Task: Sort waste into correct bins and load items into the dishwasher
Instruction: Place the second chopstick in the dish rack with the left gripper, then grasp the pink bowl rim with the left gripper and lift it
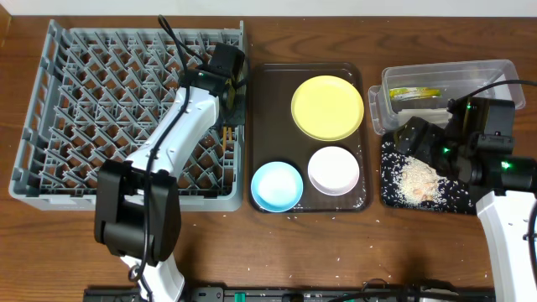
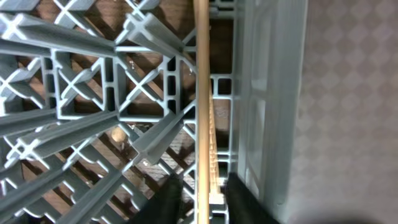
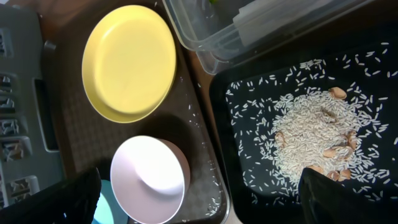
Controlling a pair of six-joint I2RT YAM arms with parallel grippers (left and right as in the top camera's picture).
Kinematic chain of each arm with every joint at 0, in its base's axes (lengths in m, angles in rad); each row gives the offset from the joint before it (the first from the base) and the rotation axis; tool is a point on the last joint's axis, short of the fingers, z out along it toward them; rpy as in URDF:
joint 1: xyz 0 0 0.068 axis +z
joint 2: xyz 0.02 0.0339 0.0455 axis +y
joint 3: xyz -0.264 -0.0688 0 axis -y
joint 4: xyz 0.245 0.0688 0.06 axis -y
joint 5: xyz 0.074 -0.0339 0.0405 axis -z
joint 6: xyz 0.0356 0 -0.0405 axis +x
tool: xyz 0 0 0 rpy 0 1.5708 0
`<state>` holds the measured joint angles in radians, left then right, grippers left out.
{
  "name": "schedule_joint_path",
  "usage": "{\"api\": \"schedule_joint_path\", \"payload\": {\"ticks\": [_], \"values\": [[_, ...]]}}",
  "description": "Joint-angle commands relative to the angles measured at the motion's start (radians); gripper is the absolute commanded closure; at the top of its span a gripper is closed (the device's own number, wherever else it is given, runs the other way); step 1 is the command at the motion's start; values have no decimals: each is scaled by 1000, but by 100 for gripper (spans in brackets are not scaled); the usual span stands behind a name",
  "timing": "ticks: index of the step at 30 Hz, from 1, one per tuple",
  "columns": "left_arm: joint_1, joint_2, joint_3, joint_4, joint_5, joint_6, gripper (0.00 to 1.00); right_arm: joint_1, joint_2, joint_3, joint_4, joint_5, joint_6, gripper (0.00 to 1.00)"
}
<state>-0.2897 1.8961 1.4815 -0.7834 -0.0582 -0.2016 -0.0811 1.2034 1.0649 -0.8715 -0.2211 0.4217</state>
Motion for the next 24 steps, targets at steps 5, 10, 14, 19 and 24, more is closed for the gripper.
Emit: {"api": "schedule_joint_path", "payload": {"ticks": [5,10,14,19,24], "values": [[0,-148,16,-34,56,5,55,-7,-1,1,-1,-4,11,1],[-50,-254,16,-43,319,5,53,-7,-1,1,-1,-4,11,1],[-151,-262,13,-43,361,17,48,-7,-1,1,-1,-4,11,1],[-301,-180,8,-32,352,82,41,-7,-1,1,-1,-4,11,1],[-380,-48,8,9,247,81,40,-7,-1,1,-1,-5,11,1]]}}
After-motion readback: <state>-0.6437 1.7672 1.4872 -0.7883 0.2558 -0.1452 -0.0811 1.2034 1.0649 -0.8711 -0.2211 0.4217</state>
